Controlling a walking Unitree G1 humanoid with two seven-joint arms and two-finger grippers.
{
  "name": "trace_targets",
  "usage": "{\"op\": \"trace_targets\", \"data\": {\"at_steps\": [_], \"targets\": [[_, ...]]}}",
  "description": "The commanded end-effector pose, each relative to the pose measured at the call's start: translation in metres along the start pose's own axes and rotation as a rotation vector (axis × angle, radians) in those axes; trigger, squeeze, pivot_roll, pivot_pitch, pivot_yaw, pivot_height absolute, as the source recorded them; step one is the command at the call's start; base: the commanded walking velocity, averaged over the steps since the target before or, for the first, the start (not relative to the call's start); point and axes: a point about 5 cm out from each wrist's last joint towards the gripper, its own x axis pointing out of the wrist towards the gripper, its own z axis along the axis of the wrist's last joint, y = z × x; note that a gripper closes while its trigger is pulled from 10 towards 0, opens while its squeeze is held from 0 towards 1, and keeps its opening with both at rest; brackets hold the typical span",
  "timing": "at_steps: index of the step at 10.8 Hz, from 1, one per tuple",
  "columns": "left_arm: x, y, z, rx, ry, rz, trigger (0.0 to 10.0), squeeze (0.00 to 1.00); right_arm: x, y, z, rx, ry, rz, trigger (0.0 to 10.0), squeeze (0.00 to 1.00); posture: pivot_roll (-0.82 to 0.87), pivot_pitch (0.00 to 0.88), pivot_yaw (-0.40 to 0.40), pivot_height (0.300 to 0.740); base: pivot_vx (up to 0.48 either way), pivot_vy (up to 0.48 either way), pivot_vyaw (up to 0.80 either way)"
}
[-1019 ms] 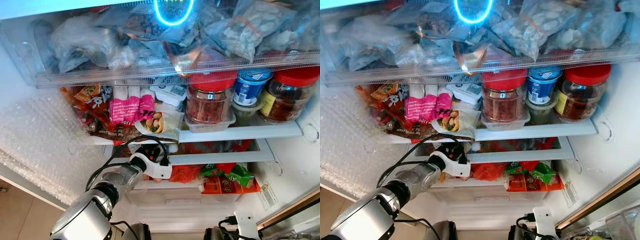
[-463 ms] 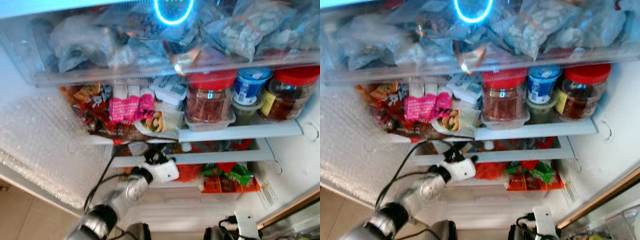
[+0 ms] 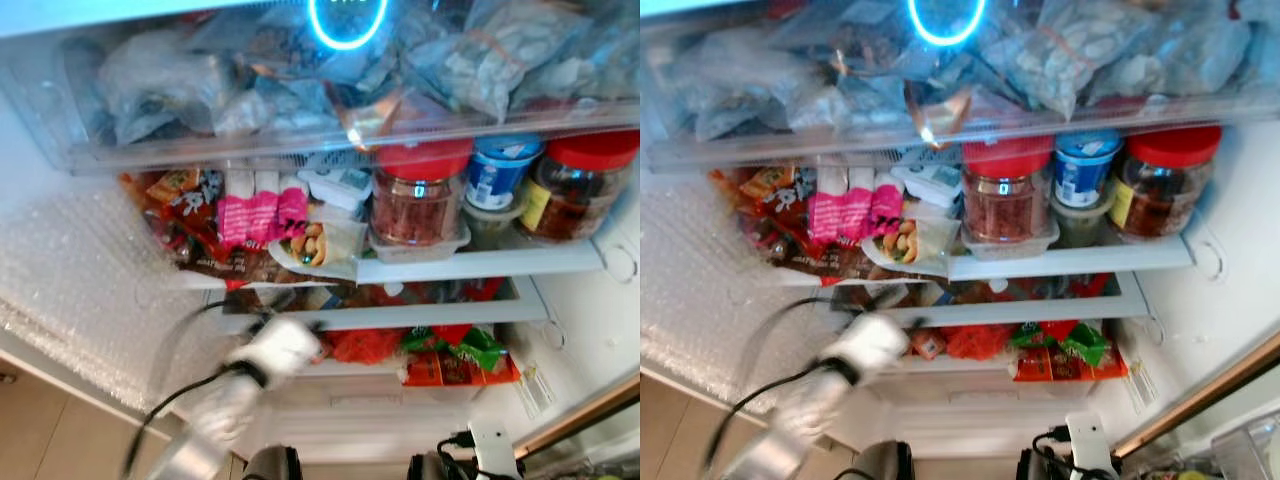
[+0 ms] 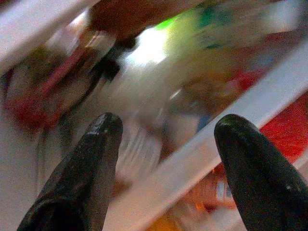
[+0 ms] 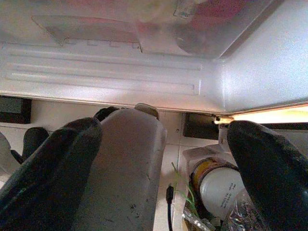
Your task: Restocking fridge
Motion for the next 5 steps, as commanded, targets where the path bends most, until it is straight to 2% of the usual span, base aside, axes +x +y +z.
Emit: {"op": "trace_targets", "data": {"at_steps": [1,2,3,5], "targets": [[-0.0092,0.0089,-0.0095,-0.153,0.116,0.070,10.0,0.00,-0.0070,0.0075,-0.0350,-0.008,0.139,0.037,10.0,0.00,0.01,0.089,0.088,0.638,0.000,0.000,0.00],[-0.0113,0.0118,-0.0180,-0.325,0.184,0.105,10.0,0.00,-0.0073,0.0057,-0.0351,-0.011,0.141,0.035,10.0,0.00,0.02,0.089,0.079,0.638,0.000,0.000,0.00],[-0.0119,0.0149,-0.0191,-0.428,0.193,0.091,10.0,0.00,-0.0076,0.0044,-0.0349,-0.017,0.142,0.036,10.0,0.00,0.02,0.085,0.071,0.638,0.000,0.000,0.00],[-0.0172,0.0141,-0.0126,-0.507,0.205,0.136,10.0,0.00,-0.0081,0.0015,-0.0347,-0.025,0.141,0.035,10.0,0.00,0.02,0.083,0.063,0.638,0.000,0.000,0.00]]}}
